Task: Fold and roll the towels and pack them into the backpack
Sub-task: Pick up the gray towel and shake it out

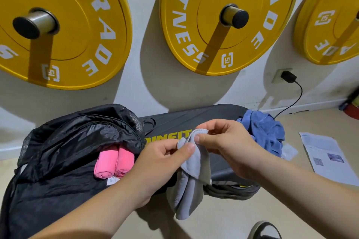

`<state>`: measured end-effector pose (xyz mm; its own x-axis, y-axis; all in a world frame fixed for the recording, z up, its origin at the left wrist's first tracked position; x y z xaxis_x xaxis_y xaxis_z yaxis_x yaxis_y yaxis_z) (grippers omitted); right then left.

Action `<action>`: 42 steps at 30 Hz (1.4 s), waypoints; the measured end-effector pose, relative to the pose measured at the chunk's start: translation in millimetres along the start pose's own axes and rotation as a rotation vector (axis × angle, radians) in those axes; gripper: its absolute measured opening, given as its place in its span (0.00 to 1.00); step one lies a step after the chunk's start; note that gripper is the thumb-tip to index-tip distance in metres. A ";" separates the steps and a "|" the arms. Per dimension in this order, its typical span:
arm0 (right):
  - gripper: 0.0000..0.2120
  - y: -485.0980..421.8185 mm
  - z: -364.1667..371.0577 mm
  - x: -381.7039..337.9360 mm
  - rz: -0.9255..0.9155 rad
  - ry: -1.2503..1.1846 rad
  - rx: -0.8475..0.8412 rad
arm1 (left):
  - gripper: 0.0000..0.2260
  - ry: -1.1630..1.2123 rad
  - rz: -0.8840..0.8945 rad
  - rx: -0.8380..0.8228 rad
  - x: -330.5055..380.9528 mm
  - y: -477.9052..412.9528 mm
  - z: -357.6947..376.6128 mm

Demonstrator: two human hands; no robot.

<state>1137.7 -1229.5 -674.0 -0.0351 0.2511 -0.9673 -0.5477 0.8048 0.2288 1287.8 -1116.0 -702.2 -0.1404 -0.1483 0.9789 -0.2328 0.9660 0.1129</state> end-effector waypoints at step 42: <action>0.07 -2.7 -2.4 6.3 0.026 0.150 -0.278 | 0.05 0.029 -0.227 0.019 -4.7 0.0 -25.0</action>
<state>1137.0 -1231.4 -681.0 -0.1636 0.1704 -0.9717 -0.7520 0.6160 0.2347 1312.5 -1110.0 -702.6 -0.0545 -0.3553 0.9332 -0.2731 0.9042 0.3283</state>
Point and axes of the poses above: each hand's wrist, its own y-axis away from the middle knuckle, its own z-axis out of the palm, x = y × z, the point moved 1 cm from there along -y, towards the middle knuckle, and after that the axes turned 7 degrees about -y, right-handed, at the moved point
